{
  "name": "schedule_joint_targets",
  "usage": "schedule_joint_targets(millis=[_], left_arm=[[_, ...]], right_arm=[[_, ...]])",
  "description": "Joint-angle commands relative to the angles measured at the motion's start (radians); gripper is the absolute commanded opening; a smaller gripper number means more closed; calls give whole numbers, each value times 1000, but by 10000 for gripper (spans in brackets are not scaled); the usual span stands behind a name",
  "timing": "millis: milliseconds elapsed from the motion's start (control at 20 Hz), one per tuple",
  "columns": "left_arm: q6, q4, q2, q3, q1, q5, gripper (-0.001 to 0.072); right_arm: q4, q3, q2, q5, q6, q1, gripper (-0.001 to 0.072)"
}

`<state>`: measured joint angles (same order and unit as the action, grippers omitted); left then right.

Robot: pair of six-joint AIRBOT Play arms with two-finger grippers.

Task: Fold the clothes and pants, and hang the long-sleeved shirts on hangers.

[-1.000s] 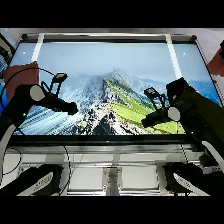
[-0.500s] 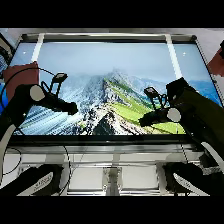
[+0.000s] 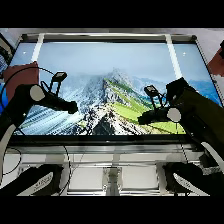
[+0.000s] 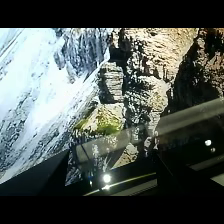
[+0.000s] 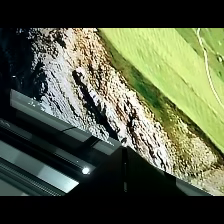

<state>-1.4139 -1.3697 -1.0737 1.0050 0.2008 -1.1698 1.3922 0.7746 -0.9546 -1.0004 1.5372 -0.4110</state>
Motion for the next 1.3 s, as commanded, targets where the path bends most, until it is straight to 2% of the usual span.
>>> schedule_joint_targets(millis=[0, 200, 300, 450, 550, 600, 800, 1150, 1250], left_arm=[[5, -113, -1, 0, -1, 17, 587], [-3, -599, -76, 0, -14, 141, 587], [-63, -773, -157, 0, -68, 210, 587], [-108, -880, -290, 0, -195, 236, 587], [-183, -957, -360, 0, -285, 235, 587], [-209, -980, -381, 1, -322, 241, 588], [-214, -987, -407, 2, -420, 321, 588], [-214, -987, -415, 2, -447, 486, 587], [-214, -986, -439, 2, -447, 496, 588]], right_arm=[[-6, 0, 0, 27, 0, -1, 8], [-10, 0, 0, 85, 0, -1, 8], [-10, 0, 0, 87, 0, -1, 8], [-21, 0, 0, 84, 0, -1, 8], [-32, 0, 0, 84, 0, -1, 8], [-34, 0, 0, 84, 0, -1, 8], [-35, 0, 0, 85, 0, -1, 8], [-84, 0, 0, 84, 0, -1, 8], [-92, 0, 0, 84, 0, -1, 8]])
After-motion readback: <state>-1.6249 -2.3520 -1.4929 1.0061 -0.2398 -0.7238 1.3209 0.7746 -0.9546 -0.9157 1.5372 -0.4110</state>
